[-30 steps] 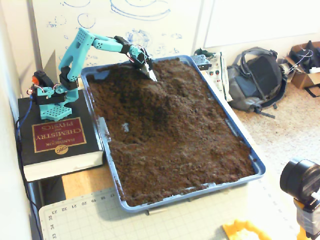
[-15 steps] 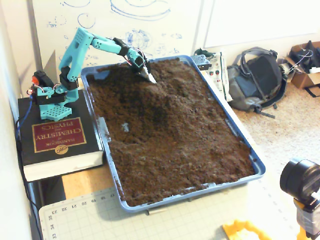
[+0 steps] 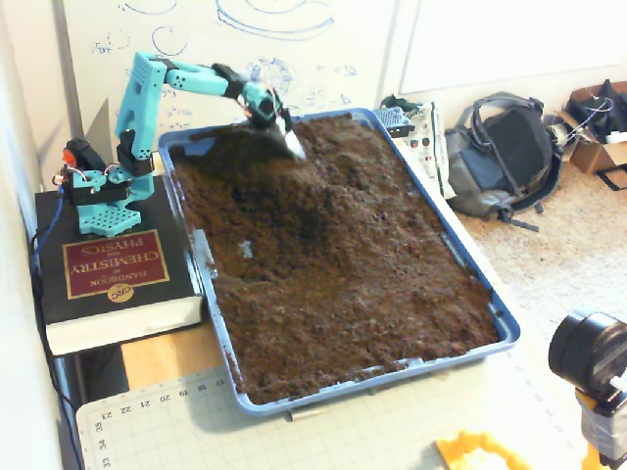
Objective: Build a berm.
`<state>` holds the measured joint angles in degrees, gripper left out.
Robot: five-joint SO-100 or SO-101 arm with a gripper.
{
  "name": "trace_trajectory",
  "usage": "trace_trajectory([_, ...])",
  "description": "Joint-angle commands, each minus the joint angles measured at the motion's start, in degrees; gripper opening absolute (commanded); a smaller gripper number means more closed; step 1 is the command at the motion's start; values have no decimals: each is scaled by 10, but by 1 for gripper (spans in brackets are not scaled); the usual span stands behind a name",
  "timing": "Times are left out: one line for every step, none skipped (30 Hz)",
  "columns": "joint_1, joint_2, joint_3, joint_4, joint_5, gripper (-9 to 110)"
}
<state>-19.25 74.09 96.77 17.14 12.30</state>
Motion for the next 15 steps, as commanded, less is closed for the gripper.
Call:
trace_trajectory([28,83,-94,-4,8,0])
trace_trajectory([42,83,-98,-4,0,0])
trace_trajectory([58,83,-100,-4,-12,0])
trace_trajectory([73,83,-100,-4,-29,0])
trace_trajectory([87,83,-100,-4,-50,0])
trace_trajectory([99,82,-100,-4,-74,0])
trace_trajectory([112,76,-100,-4,-99,0])
trace_trajectory([124,67,-101,-4,-122,0])
trace_trajectory([137,54,-105,-7,-143,0])
trace_trajectory([151,41,-111,-11,-158,0])
trace_trajectory([164,33,-115,-14,-171,0])
trace_trajectory([176,25,-124,-18,-179,0])
trace_trajectory([184,12,-140,-26,-183,0])
trace_trajectory([189,1,-160,-40,-182,0])
trace_trajectory([193,-13,-179,-56,-182,0])
